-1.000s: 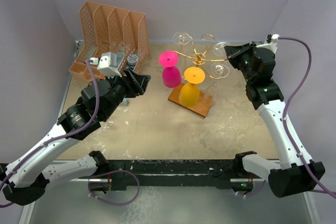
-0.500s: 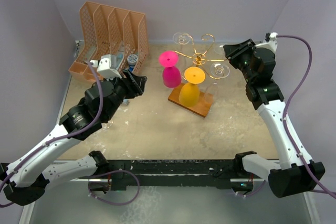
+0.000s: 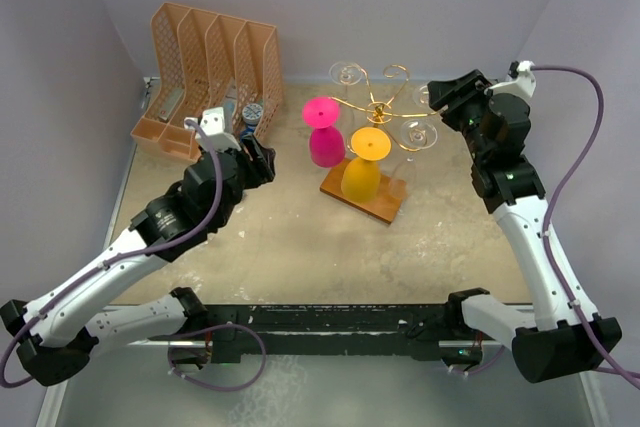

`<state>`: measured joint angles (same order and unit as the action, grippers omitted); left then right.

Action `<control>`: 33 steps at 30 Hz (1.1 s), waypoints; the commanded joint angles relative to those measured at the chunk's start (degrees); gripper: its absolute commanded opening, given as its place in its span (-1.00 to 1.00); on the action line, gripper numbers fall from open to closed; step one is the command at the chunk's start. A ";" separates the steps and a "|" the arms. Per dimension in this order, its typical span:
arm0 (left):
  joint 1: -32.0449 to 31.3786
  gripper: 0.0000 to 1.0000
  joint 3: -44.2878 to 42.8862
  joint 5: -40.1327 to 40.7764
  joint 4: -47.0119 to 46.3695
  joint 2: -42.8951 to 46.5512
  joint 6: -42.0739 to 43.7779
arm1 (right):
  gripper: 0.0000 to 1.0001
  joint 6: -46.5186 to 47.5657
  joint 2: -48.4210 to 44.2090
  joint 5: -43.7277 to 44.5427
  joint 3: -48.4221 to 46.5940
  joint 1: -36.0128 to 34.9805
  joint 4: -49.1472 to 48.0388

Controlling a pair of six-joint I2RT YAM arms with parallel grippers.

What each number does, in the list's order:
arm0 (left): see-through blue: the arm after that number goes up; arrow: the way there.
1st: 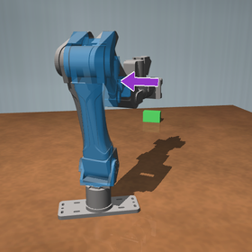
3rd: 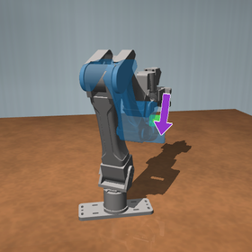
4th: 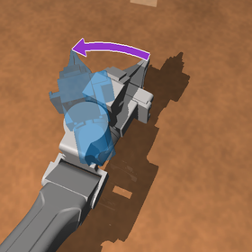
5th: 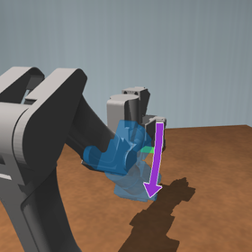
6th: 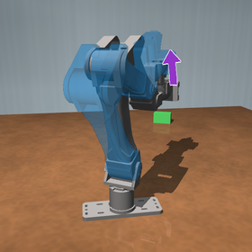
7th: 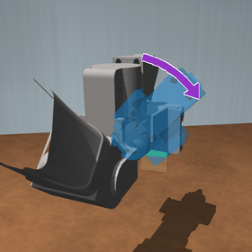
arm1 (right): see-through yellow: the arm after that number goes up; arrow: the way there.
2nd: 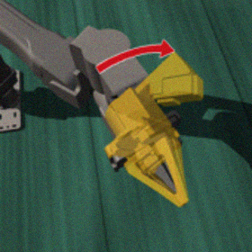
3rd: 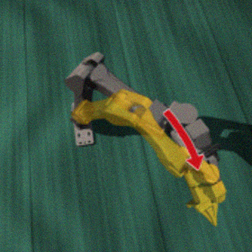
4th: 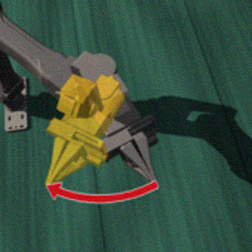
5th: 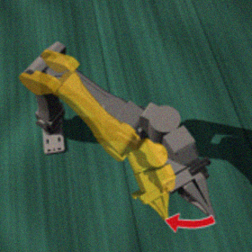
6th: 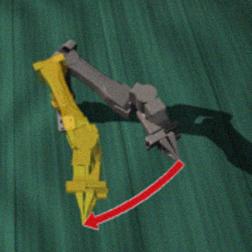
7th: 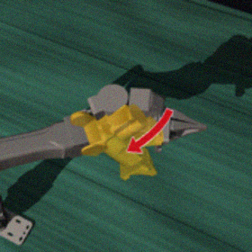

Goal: Place the wine glass upside down on the wine glass rack

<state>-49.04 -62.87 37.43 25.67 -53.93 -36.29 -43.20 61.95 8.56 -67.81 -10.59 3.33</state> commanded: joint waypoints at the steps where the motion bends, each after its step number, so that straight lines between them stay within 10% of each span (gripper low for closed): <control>1: -0.01 0.10 0.25 4.44 -0.12 -1.43 1.71 | 0.26 3.67 -1.06 2.51 -2.33 -0.13 -3.94; 14: 9.17 0.39 -1.92 8.20 6.33 -3.82 4.43 | 0.25 3.88 -8.58 10.57 -2.62 -0.13 -2.66; 20: 14.75 -0.19 1.21 9.74 10.43 -1.97 0.33 | 0.25 8.43 -16.24 3.15 -0.86 -0.13 -1.45; 33: 25.54 -0.04 8.20 5.83 17.45 -0.25 -3.61 | 0.22 12.40 -27.39 -10.61 5.30 -0.13 0.48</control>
<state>-29.54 -56.29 47.51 41.93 -54.46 -38.54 -32.80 35.62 1.87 -64.10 -10.59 4.25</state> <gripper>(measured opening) 0.477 0.612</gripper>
